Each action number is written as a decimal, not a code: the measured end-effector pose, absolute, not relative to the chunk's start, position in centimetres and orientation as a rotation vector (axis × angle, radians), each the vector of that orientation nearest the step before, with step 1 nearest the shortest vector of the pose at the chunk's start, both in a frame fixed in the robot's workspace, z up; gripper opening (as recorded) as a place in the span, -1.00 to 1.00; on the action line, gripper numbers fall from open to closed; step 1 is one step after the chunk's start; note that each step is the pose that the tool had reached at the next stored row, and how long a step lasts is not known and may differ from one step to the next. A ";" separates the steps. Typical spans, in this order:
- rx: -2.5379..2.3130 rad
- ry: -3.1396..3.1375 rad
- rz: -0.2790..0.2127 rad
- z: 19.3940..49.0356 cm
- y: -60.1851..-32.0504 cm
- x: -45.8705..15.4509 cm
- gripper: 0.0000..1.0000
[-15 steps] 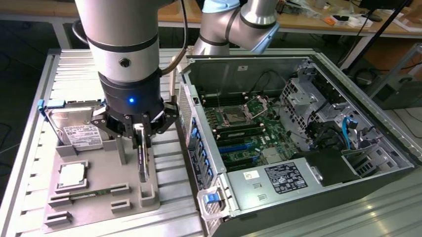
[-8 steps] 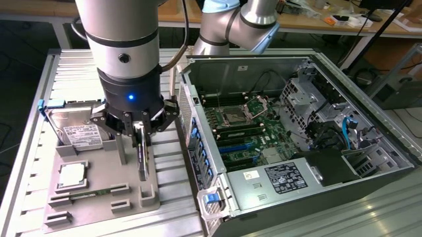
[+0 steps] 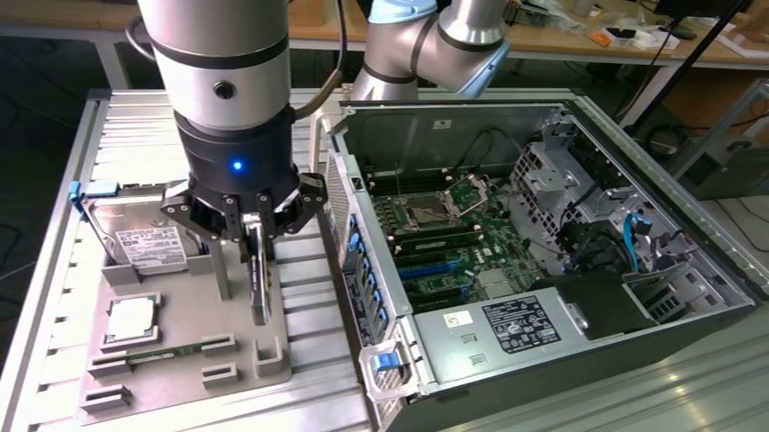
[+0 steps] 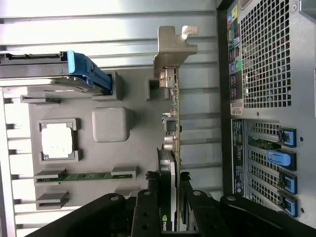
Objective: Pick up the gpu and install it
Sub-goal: 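Pick up the gpu and move the gpu toward the slot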
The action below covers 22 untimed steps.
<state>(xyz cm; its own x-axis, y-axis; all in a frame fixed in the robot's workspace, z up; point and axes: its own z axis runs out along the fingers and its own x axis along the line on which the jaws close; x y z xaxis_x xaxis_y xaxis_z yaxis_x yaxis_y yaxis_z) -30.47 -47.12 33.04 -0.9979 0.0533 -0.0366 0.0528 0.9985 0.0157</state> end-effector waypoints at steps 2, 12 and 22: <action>0.082 3.103 0.023 33.3 -47.1 -30.5 -0.46; 0.082 3.103 0.023 34.7 -47.1 -30.5 -0.46; 0.082 3.103 0.023 36.2 -47.1 -30.5 -0.46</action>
<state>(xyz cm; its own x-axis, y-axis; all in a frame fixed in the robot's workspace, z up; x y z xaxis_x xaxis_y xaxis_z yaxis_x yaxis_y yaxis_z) -30.47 -47.12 36.24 -0.9979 0.0533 -0.0366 0.0527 0.9985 0.0157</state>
